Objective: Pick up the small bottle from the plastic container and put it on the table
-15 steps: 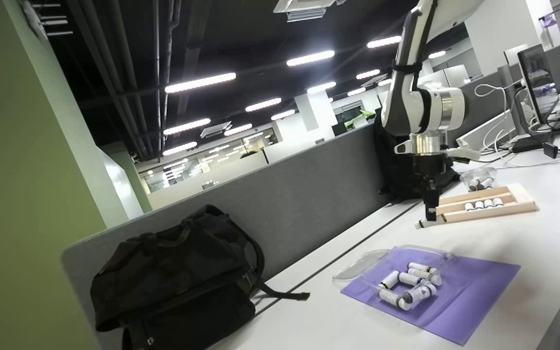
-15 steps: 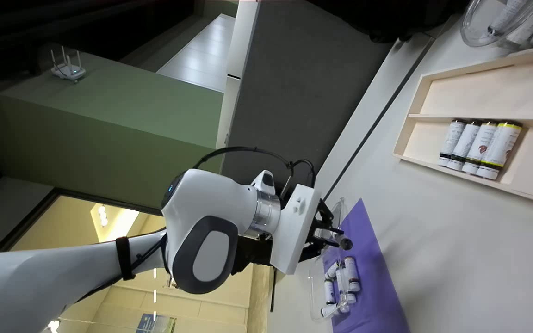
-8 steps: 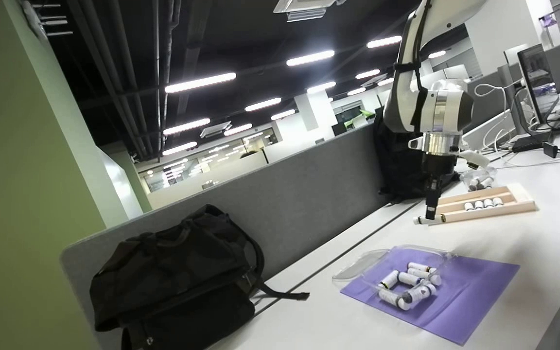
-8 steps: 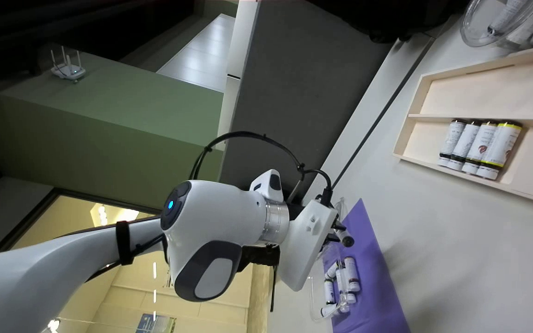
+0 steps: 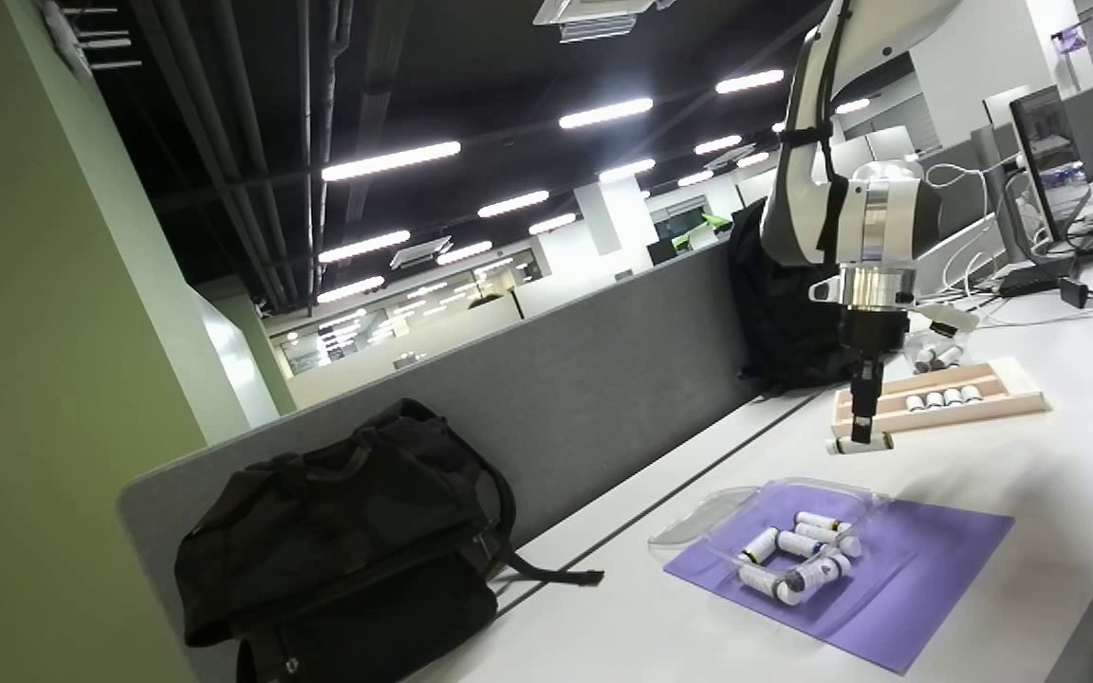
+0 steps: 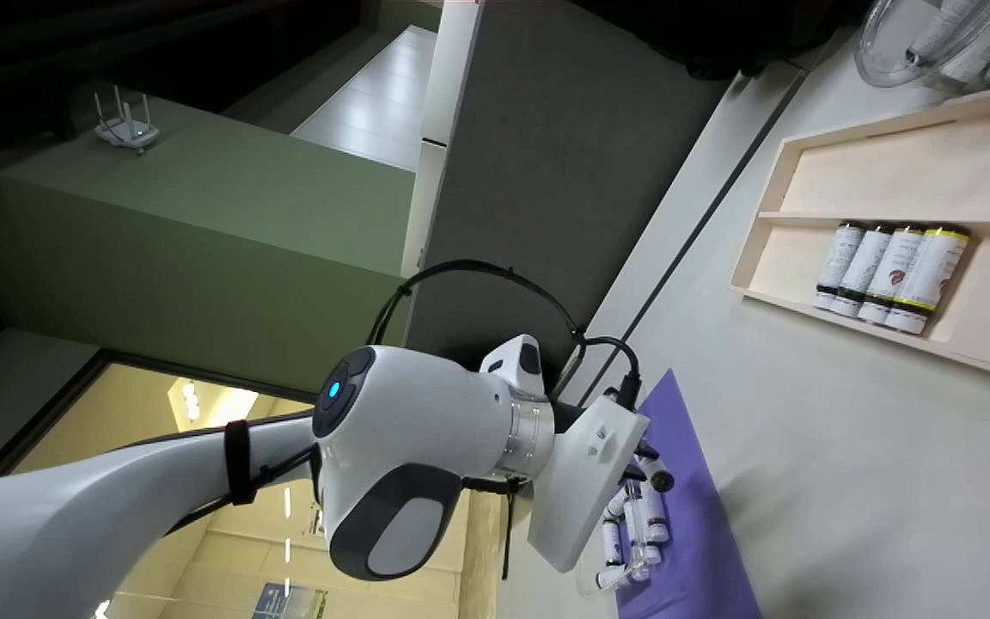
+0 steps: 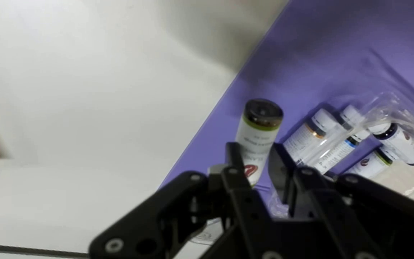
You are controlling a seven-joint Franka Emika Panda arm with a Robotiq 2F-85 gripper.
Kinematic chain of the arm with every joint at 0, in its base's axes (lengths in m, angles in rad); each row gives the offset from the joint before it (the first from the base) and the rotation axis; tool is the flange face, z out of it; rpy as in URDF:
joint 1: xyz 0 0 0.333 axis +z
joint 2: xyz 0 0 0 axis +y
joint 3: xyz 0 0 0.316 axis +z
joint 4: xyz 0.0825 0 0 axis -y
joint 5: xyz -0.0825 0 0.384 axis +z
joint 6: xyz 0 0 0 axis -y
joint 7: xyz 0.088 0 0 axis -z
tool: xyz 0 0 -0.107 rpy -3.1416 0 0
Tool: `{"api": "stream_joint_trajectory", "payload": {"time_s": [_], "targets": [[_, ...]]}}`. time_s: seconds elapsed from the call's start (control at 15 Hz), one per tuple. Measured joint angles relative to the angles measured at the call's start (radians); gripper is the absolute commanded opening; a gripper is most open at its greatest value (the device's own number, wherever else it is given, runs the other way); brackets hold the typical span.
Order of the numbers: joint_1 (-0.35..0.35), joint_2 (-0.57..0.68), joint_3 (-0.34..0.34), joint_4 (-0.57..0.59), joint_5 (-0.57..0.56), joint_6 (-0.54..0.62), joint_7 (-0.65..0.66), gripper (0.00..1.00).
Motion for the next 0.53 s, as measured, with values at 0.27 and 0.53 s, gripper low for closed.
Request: {"api": "stream_joint_trajectory", "payload": {"time_s": [0.27,0.53], "targets": [[0.0,0.0,0.0,0.0,0.0,0.0,0.0,0.06],[0.002,0.037,0.001,0.005,0.001,0.021,-0.006,0.06]]}}
